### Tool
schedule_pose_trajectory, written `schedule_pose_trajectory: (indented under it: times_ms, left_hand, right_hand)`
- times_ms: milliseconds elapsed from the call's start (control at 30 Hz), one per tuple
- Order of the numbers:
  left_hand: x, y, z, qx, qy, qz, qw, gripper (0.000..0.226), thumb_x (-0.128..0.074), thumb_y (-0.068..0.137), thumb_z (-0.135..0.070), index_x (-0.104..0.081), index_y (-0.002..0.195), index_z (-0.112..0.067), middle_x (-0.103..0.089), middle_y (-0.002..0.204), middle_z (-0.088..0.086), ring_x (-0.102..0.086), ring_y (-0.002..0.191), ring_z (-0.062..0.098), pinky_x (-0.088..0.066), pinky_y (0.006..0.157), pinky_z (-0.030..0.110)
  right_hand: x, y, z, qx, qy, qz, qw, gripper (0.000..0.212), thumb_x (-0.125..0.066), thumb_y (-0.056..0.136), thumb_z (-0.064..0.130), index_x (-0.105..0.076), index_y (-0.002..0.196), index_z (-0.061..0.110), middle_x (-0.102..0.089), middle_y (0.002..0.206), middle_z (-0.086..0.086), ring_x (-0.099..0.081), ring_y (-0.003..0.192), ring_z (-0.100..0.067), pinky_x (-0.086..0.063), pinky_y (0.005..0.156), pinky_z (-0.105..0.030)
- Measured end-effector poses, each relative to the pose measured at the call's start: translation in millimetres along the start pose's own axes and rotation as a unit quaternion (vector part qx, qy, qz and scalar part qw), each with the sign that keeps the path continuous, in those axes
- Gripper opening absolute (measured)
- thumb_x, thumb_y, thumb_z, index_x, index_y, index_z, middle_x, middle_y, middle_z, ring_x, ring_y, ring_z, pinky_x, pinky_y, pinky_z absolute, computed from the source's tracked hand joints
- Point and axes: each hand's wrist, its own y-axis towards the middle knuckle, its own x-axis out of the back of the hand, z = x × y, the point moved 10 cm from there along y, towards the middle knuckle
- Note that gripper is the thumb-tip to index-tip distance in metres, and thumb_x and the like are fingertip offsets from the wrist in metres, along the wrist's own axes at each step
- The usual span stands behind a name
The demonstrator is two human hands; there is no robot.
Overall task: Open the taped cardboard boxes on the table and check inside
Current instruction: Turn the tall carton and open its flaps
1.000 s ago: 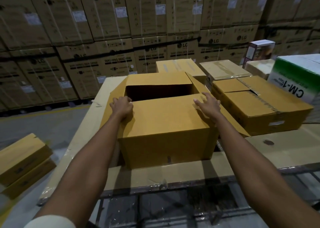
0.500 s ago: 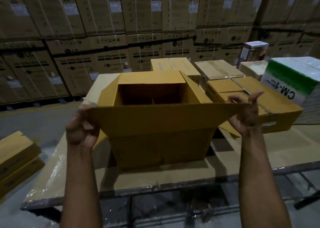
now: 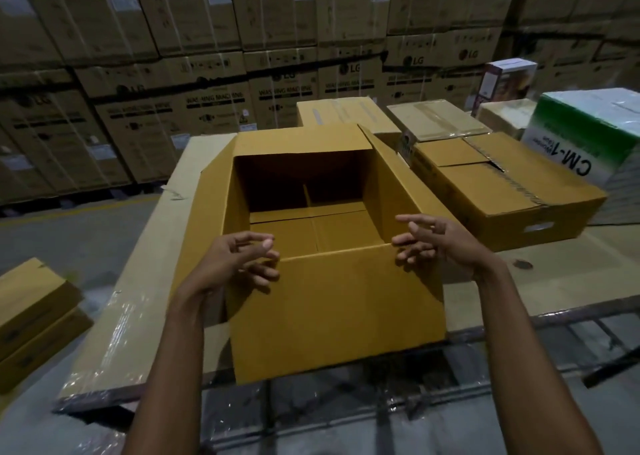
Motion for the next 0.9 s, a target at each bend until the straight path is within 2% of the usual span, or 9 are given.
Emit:
schedule_pose_trajectory:
  times_ms: [33,100,200,333,500,567,700,800,900]
  left_hand:
    - [2,4,-6,-0.011,-0.012,-0.016,1.000,0.034,-0.069,0.094,-0.025,-0.067,0.124,-0.009,-0.075,0.109,0.016,-0.073,0.092,0.043,-0.063,0.071,0.056]
    - [7,15,-19,-0.033,-0.018,-0.044,0.998,0.031,-0.068,0.096,-0.023,-0.068,0.122,-0.006,-0.075,0.107,0.018,-0.073,0.090,0.045,-0.063,0.063,0.053]
    - [11,35,-37,-0.069,0.007,-0.061,0.996,0.029,-0.068,0.097,-0.026,-0.070,0.120,-0.009,-0.076,0.105,0.015,-0.074,0.093,0.039,-0.062,0.069,0.050]
    - [9,70,-50,-0.092,0.051,-0.059,0.993,0.026,-0.068,0.097,-0.028,-0.072,0.116,-0.011,-0.077,0.103,0.010,-0.075,0.095,0.026,-0.064,0.072,0.046]
    - [15,146,-44,-0.090,0.135,-0.050,0.985,0.020,-0.070,0.096,-0.029,-0.073,0.112,-0.017,-0.077,0.101,0.002,-0.073,0.100,0.015,-0.064,0.076,0.046]
    - [18,178,-39,-0.079,0.156,-0.055,0.983,0.018,-0.070,0.096,-0.027,-0.073,0.111,-0.019,-0.076,0.104,0.001,-0.071,0.104,0.014,-0.063,0.078,0.044]
    - [28,238,-29,-0.054,0.238,-0.054,0.968,0.024,-0.070,0.095,-0.028,-0.070,0.118,-0.024,-0.070,0.116,-0.004,-0.065,0.111,0.013,-0.058,0.089,0.037]
    - [35,269,-15,-0.035,0.294,-0.059,0.953,0.037,-0.070,0.095,-0.028,-0.064,0.131,-0.021,-0.064,0.131,0.000,-0.058,0.124,0.016,-0.049,0.095,0.030]
    - [43,289,-9,-0.038,0.351,-0.091,0.931,0.050,-0.070,0.095,-0.029,-0.055,0.142,-0.020,-0.054,0.146,0.004,-0.048,0.136,0.022,-0.043,0.102,0.035]
  right_hand:
    - [-2,3,7,0.014,-0.004,-0.016,1.000,0.063,-0.076,0.088,0.048,-0.059,0.141,0.020,-0.074,0.121,-0.015,-0.071,0.104,-0.046,-0.064,0.085,-0.042]
    - [-6,10,20,0.045,-0.018,-0.049,0.998,0.053,-0.073,0.093,0.043,-0.062,0.138,0.019,-0.075,0.118,-0.013,-0.073,0.097,-0.044,-0.065,0.080,-0.038]
    - [-12,26,37,0.082,-0.032,-0.094,0.992,0.037,-0.065,0.100,0.030,-0.065,0.134,0.016,-0.076,0.114,-0.011,-0.076,0.094,-0.036,-0.065,0.080,-0.039]
    - [-20,56,50,0.097,-0.047,-0.127,0.986,0.036,-0.066,0.098,0.035,-0.068,0.129,0.016,-0.077,0.110,-0.006,-0.076,0.094,-0.032,-0.064,0.081,-0.041]
    - [-23,113,70,0.107,-0.093,-0.104,0.984,0.034,-0.066,0.100,0.035,-0.069,0.127,0.014,-0.078,0.106,-0.007,-0.077,0.087,-0.027,-0.060,0.067,-0.024]
    - [-19,144,75,0.100,-0.117,-0.085,0.984,0.035,-0.067,0.100,0.035,-0.069,0.126,0.013,-0.078,0.105,-0.008,-0.078,0.086,-0.026,-0.059,0.064,-0.023]
    - [1,219,71,0.075,-0.183,-0.063,0.978,0.032,-0.068,0.099,0.038,-0.072,0.122,0.016,-0.079,0.103,-0.004,-0.076,0.095,-0.026,-0.061,0.076,-0.034]
    - [7,269,57,0.055,-0.280,-0.028,0.958,0.031,-0.067,0.099,0.042,-0.073,0.123,0.022,-0.076,0.111,0.001,-0.072,0.104,-0.019,-0.062,0.091,-0.042]
    - [7,304,40,0.045,-0.382,0.017,0.923,0.032,-0.068,0.099,0.039,-0.071,0.128,0.025,-0.069,0.129,0.001,-0.062,0.122,-0.017,-0.049,0.097,-0.033]
